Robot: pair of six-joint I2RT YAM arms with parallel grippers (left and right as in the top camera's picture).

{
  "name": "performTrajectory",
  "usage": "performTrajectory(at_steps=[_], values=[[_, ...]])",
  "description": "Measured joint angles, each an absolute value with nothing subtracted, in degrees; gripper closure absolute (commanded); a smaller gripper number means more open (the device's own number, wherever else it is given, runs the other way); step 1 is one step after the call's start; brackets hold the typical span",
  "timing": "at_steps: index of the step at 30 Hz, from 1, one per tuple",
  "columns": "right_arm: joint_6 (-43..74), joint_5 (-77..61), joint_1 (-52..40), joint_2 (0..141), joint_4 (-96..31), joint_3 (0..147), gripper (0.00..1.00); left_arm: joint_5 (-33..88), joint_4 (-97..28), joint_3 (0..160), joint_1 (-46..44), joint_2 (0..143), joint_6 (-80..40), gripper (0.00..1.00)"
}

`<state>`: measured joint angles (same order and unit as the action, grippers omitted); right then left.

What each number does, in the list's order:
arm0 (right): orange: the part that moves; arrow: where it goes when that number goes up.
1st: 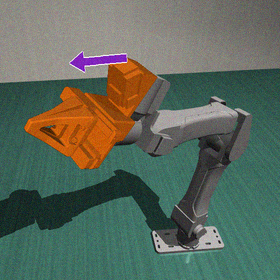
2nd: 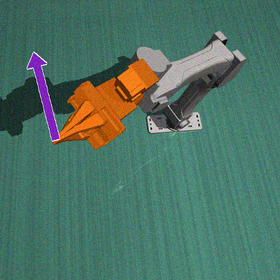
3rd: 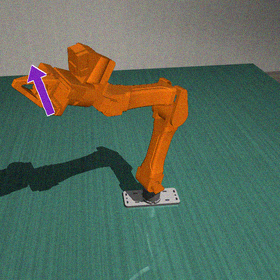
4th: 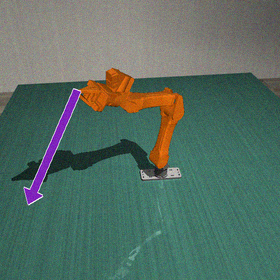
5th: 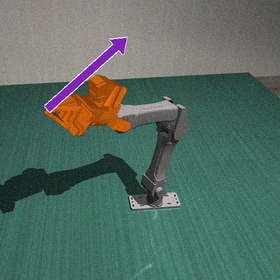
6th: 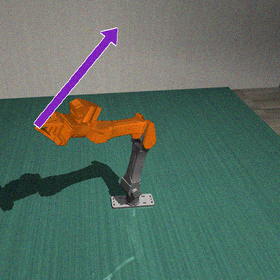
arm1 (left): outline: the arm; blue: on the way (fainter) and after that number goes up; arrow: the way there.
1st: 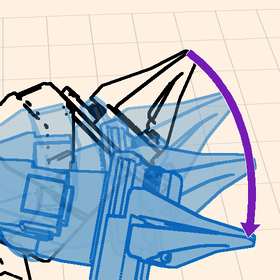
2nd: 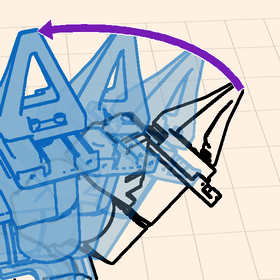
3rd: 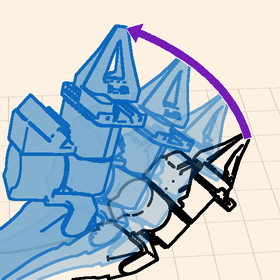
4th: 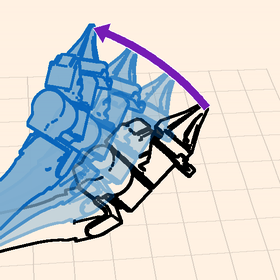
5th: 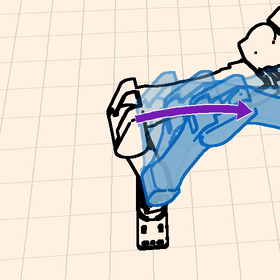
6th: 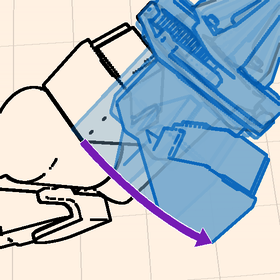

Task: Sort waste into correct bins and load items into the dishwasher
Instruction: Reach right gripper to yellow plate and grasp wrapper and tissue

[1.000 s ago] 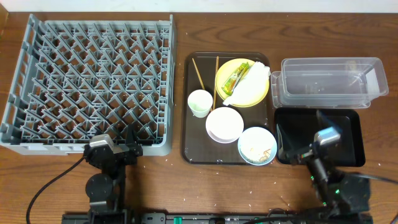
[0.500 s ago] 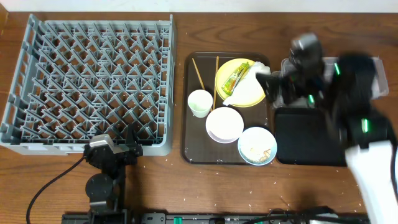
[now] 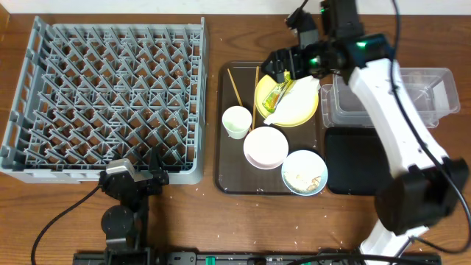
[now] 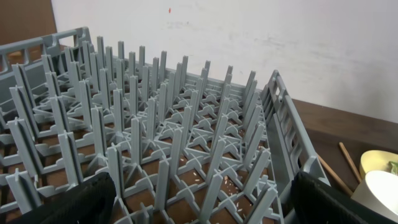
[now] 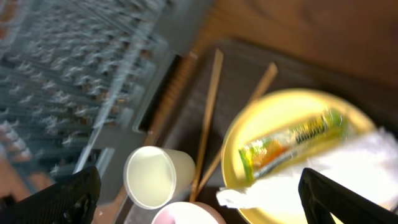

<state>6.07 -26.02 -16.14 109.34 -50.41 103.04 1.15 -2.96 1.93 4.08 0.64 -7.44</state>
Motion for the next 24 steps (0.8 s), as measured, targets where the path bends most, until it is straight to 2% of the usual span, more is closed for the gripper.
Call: performTrajectory(at_steps=[7, 11, 15, 20, 24], values=[[31.6, -3.9, -21.0, 117.8, -52.7, 103.1, 0.01, 1.1, -3.0, 1.9, 4.1, 0.6, -7.4, 0.1], [40.5, 5.0, -24.1, 122.0, -52.6, 103.1, 0.04, 1.1, -3.0, 1.9, 4.1, 0.6, -7.4, 0.1], [45.3, 9.0, -25.3, 125.8, -52.3, 103.1, 0.12, 1.1, -3.0, 1.9, 4.1, 0.6, -7.4, 0.09], [47.7, 11.1, -25.0, 129.0, -51.8, 103.1, 0.35, 1.1, -3.0, 1.9, 4.1, 0.6, -7.4, 0.09], [48.6, 11.8, -25.0, 130.8, -51.4, 103.2, 0.72, 1.1, -3.0, 1.9, 4.1, 0.6, -7.4, 0.09]])
